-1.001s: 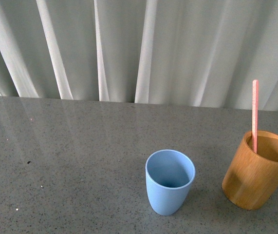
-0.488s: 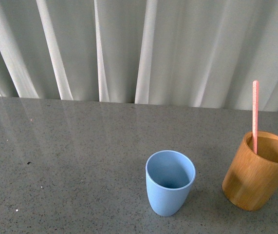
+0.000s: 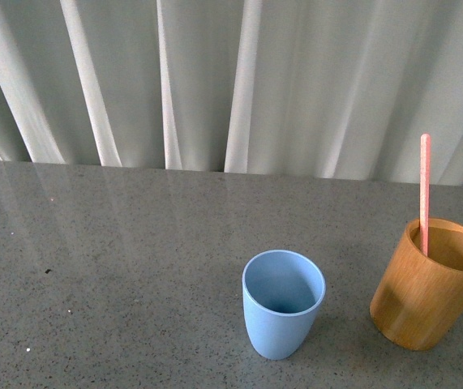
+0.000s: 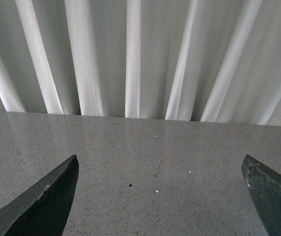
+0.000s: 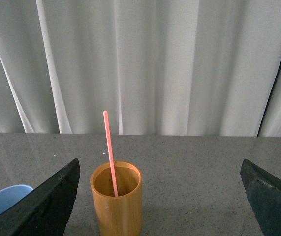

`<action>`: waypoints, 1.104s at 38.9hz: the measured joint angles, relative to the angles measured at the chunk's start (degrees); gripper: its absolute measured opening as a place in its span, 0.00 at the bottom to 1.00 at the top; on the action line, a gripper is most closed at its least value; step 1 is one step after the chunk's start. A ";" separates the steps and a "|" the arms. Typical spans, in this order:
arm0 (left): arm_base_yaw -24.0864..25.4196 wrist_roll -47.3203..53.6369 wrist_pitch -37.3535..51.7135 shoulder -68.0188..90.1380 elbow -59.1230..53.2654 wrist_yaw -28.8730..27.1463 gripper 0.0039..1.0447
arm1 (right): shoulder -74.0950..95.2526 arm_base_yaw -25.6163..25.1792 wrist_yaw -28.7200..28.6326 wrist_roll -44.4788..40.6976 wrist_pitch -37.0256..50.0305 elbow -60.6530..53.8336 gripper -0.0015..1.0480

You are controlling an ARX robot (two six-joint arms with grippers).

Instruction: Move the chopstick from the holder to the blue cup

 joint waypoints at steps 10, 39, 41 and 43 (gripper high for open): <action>0.00 0.00 0.00 -0.04 -0.02 0.00 0.94 | 23.93 -4.35 -5.79 -5.70 -4.04 6.29 0.90; 0.00 0.00 0.00 -0.02 0.00 0.00 0.94 | 89.35 0.00 -13.35 -3.17 38.14 27.43 0.90; 0.00 0.00 0.00 -0.02 0.00 0.00 0.94 | 91.03 0.50 -13.16 -3.15 38.45 28.83 0.90; 0.00 0.00 0.00 -0.02 0.00 0.00 0.94 | 92.52 1.05 -12.55 -3.10 38.93 29.99 0.90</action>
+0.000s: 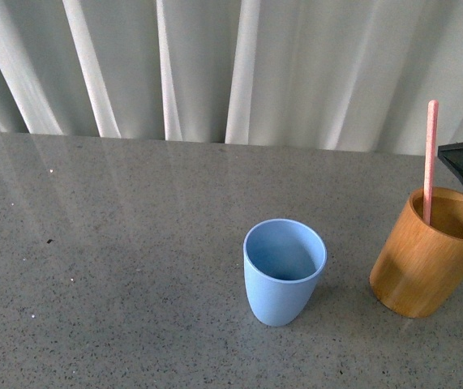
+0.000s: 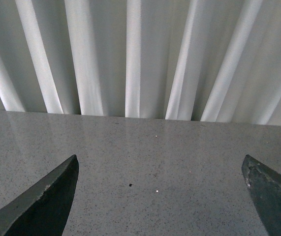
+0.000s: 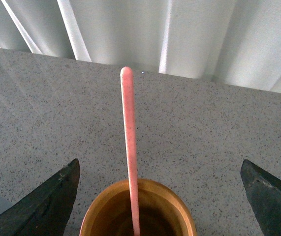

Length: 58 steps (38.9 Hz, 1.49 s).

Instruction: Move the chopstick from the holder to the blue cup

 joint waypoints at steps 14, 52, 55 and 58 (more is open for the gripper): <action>0.00 0.00 0.00 0.00 0.00 0.00 0.94 | 8.17 2.75 2.03 0.90 2.62 6.62 0.90; 0.00 -0.02 0.00 0.00 0.00 0.00 0.94 | 6.43 5.92 3.82 4.26 2.67 7.78 0.02; 0.00 -0.02 0.00 0.00 0.00 0.00 0.94 | 2.97 5.29 3.76 3.80 1.14 7.45 0.02; 0.00 -0.02 0.00 0.00 0.00 0.00 0.94 | -0.28 4.98 3.69 2.75 -0.26 7.45 0.02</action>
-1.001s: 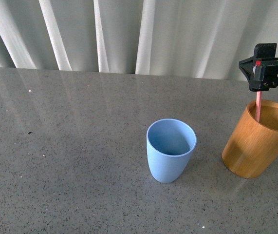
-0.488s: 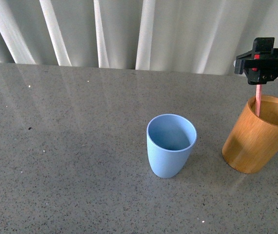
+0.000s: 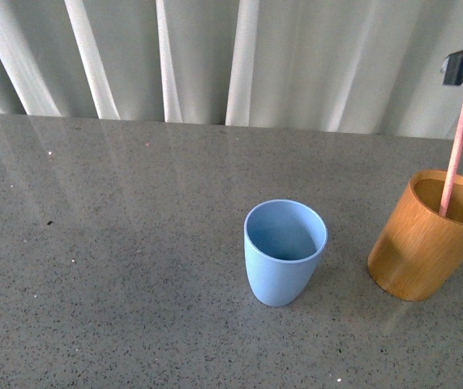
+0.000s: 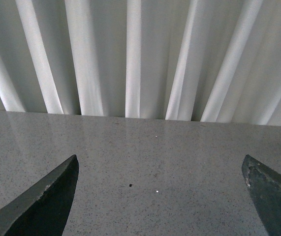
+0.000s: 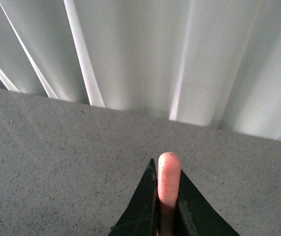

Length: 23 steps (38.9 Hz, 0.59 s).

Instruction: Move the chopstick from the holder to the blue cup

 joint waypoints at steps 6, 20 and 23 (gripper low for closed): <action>0.00 0.02 0.00 0.00 0.00 0.00 0.94 | -7.80 0.24 1.95 -6.91 -1.95 1.57 0.02; 0.00 0.00 0.00 0.00 0.00 0.00 0.94 | -19.78 8.83 2.95 -4.59 -11.47 14.93 0.02; 0.00 0.00 0.00 0.00 0.00 0.00 0.94 | -19.52 12.41 3.10 -2.43 -11.54 14.38 0.02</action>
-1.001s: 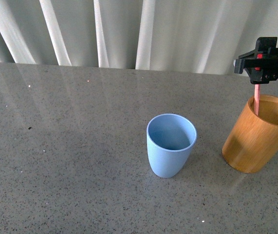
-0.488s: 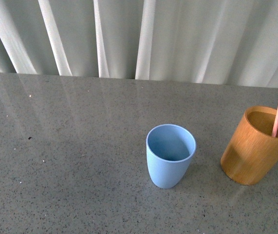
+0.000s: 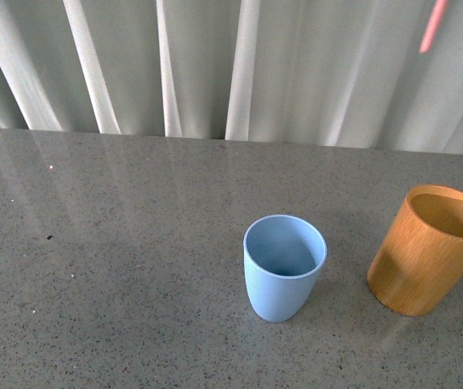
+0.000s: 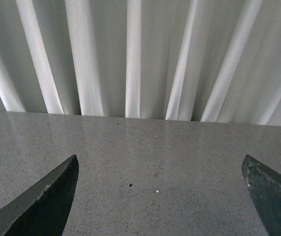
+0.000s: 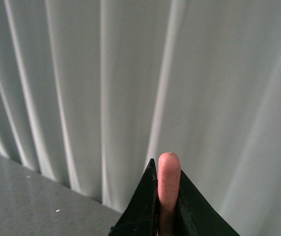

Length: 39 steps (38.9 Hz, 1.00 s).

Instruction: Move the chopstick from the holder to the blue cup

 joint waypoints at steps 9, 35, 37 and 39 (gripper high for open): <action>0.00 0.00 0.00 0.00 -0.02 0.00 0.94 | 6.99 8.24 2.23 1.51 5.68 -5.77 0.02; 0.00 0.00 0.00 0.00 0.00 0.00 0.94 | 25.81 11.21 1.84 4.20 14.08 -3.69 0.02; 0.00 0.02 0.00 0.00 0.00 0.00 0.94 | 26.99 11.45 1.99 4.37 14.99 -3.69 0.02; 0.00 0.02 0.00 0.00 0.00 0.00 0.94 | 27.91 11.56 2.29 4.61 15.72 -3.74 0.02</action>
